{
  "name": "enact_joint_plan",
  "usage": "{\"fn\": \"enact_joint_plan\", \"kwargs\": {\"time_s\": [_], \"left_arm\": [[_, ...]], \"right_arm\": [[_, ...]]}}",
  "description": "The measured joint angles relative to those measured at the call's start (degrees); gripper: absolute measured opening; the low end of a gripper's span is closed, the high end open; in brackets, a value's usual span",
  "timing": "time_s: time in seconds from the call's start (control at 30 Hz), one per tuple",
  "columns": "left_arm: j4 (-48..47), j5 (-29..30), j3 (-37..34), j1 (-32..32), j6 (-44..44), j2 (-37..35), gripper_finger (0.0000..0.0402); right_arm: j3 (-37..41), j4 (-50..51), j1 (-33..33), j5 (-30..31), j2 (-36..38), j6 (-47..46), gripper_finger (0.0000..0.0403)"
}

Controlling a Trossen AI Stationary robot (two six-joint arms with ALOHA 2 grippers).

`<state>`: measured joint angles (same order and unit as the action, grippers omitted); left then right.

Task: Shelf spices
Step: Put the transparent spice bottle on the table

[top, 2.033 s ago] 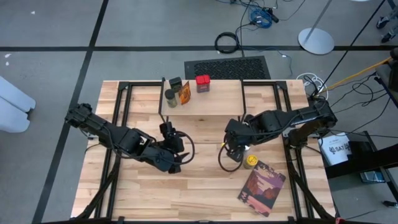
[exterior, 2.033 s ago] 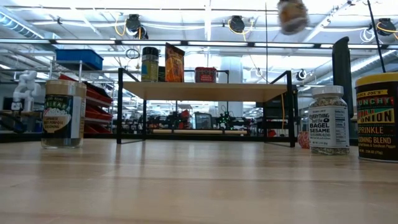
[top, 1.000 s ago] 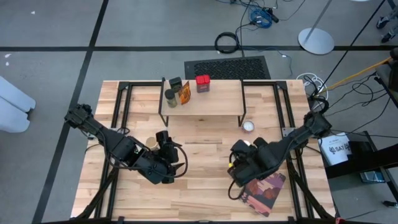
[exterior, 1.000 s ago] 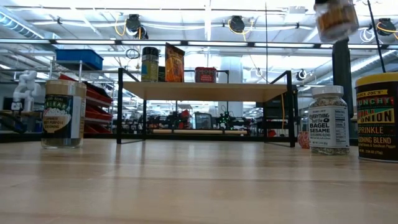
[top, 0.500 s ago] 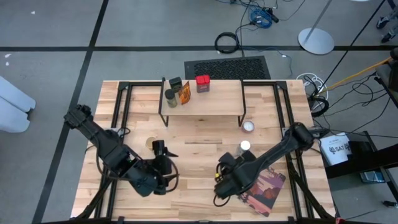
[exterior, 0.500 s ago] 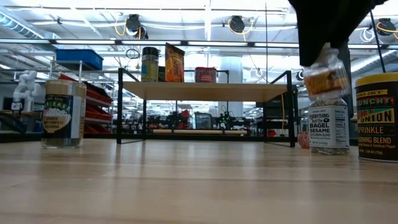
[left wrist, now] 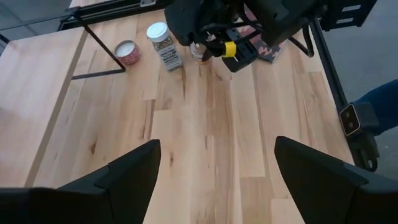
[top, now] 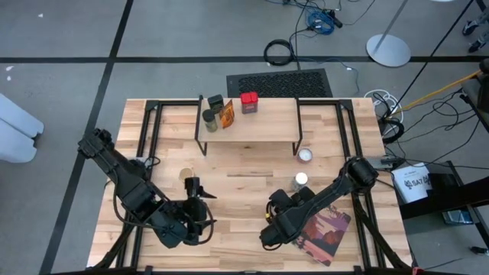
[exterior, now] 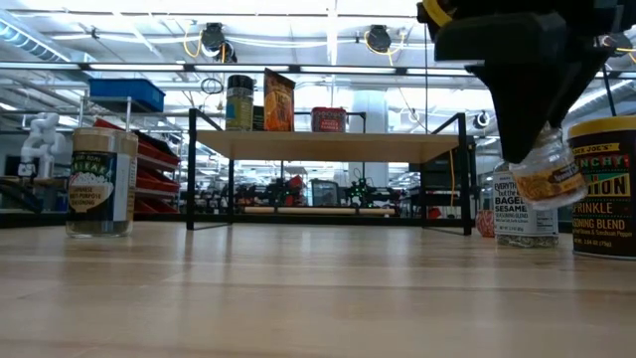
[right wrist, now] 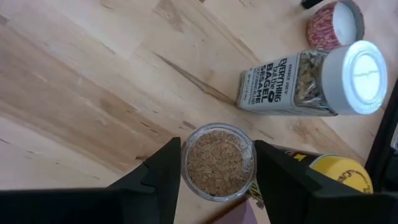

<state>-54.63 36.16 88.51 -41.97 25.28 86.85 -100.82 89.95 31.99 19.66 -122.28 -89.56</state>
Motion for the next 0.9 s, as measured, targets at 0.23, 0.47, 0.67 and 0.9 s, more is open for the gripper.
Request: {"fn": "enact_joint_plan", "kwargs": {"time_s": [0.23,0.47,0.67,0.9], "left_arm": [[0.1,0.0,0.0,0.0,0.1,0.0,0.0324],[0.1,0.0,0.0,-0.1,0.4,0.0,0.0324],[0.0,0.0,0.0,-0.1,0.5,0.0,0.0324],[-0.1,0.0,0.0,-0.1,1.6,0.0,0.0324]], "right_arm": [[0.0,-0.2,0.0,1.7,-0.1,-1.3,0.0167],[0.0,-0.1,0.0,4.0,1.1,2.7,0.0167],[0.0,0.1,-0.8,4.6,9.7,9.7,0.0167],[0.0,0.2,1.5,1.1,20.8,14.7,0.0167]]}}
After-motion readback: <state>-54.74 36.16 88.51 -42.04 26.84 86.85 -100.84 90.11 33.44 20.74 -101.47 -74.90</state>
